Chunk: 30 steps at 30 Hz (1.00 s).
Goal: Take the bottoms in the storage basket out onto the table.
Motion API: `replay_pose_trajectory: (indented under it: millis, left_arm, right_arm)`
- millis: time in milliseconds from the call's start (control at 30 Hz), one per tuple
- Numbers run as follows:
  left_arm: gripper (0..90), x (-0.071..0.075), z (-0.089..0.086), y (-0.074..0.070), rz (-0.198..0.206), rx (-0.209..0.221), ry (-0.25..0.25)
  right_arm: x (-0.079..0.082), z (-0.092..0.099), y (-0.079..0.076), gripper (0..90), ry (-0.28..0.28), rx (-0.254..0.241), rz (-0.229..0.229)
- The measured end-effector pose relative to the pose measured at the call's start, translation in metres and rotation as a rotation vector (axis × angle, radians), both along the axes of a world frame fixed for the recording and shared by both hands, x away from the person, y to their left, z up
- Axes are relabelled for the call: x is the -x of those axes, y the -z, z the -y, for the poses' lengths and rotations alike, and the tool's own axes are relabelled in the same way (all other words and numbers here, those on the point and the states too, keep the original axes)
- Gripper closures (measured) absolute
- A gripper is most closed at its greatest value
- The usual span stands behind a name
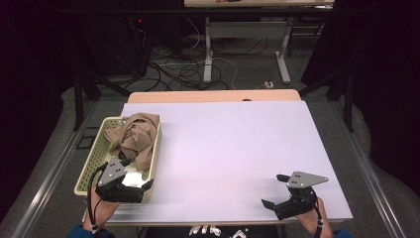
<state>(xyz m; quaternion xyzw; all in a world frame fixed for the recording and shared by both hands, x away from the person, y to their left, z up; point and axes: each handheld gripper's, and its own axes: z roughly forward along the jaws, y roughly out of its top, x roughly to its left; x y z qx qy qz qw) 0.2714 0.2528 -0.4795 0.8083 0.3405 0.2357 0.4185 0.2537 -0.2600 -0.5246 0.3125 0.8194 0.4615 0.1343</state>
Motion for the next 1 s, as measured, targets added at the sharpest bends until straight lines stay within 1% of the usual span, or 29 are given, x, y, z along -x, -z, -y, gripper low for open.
replay_pose_trajectory:
  millis: [33,167,200,233,267,300,333,400,433,467,500,533,633,667,700,733,833,867,933,1000]
  left_arm:
    - [0.3,-0.002,0.0,0.0,0.0,-0.002,-0.001]
    - [0.3,-0.007,0.0,-0.002,-0.005,-0.003,-0.008]
    - [0.3,-0.008,0.0,-0.003,-0.006,-0.011,-0.007]
    - [0.3,-0.009,0.0,-0.003,-0.004,-0.004,-0.01]
    - [0.3,-0.01,0.0,-0.004,-0.011,-0.014,-0.011]
    - [0.3,-0.011,0.0,-0.004,-0.004,-0.014,-0.013]
    - [0.3,-0.013,0.0,-0.005,-0.007,-0.013,-0.015]
    - [0.3,-0.016,-0.001,-0.006,-0.011,-0.008,-0.02]
    - [0.3,-0.018,-0.003,-0.007,-0.014,-0.012,-0.021]
    - [0.3,-0.019,-0.003,-0.007,-0.015,-0.003,-0.023]
    - [0.3,-0.021,-0.003,-0.008,-0.015,-0.01,-0.026]
    - [0.3,-0.023,-0.004,-0.008,-0.016,-0.009,-0.031]
    - [0.3,-0.027,-0.004,-0.009,-0.019,-0.006,-0.033]
    - [0.3,-0.029,-0.004,-0.01,-0.018,-0.005,-0.035]
    - [0.3,-0.03,-0.004,-0.01,-0.019,-0.011,-0.035]
    - [0.3,-0.032,-0.004,-0.01,-0.018,-0.006,-0.036]
    - [0.3,-0.037,-0.003,-0.011,-0.024,-0.015,-0.042]
    - [0.3,-0.039,-0.004,-0.012,-0.029,-0.019,-0.036]
    - [0.3,-0.042,-0.004,-0.012,-0.031,-0.029,-0.039]
    - [0.3,-0.045,-0.005,-0.013,-0.035,-0.025,-0.046]
  right_arm:
    - [0.0,0.0,0.0,0.0,-0.002,0.006,-0.009]
    - [0.0,0.001,0.0,0.0,-0.002,0.006,-0.012]
    - [0.0,0.0,0.0,0.0,-0.001,0.001,-0.006]
    - [0.0,0.0,0.0,0.0,0.0,-0.004,-0.002]
    - [0.0,0.0,0.0,0.0,0.0,-0.004,-0.002]
    - [0.0,0.0,0.0,0.0,-0.002,-0.001,0.0]
    - [0.0,0.0,0.0,0.0,0.001,0.001,0.0]
    - [0.0,0.0,0.0,0.0,-0.001,0.008,-0.011]
    - [0.0,0.0,0.0,0.0,-0.001,0.006,-0.014]
    - [0.0,0.0,0.0,0.0,-0.001,0.006,-0.014]
    - [0.0,0.0,0.0,0.0,-0.001,0.006,-0.014]
    - [0.0,0.0,0.001,0.0,0.001,-0.002,-0.006]
    - [0.0,0.0,0.0,0.0,0.0,0.002,-0.002]
    - [0.0,0.0,0.0,0.0,0.002,0.013,-0.011]
    - [0.0,0.0,0.0,0.0,0.001,0.012,-0.014]
    - [0.0,0.0,0.0,0.0,0.001,0.012,-0.014]
    - [0.0,0.0,0.0,0.0,-0.001,0.003,-0.011]
    - [0.0,0.0,0.001,0.0,-0.001,-0.001,-0.009]
    - [0.0,0.0,0.001,0.0,-0.005,0.001,-0.001]
    - [0.0,0.0,0.0,0.0,-0.004,-0.001,-0.002]
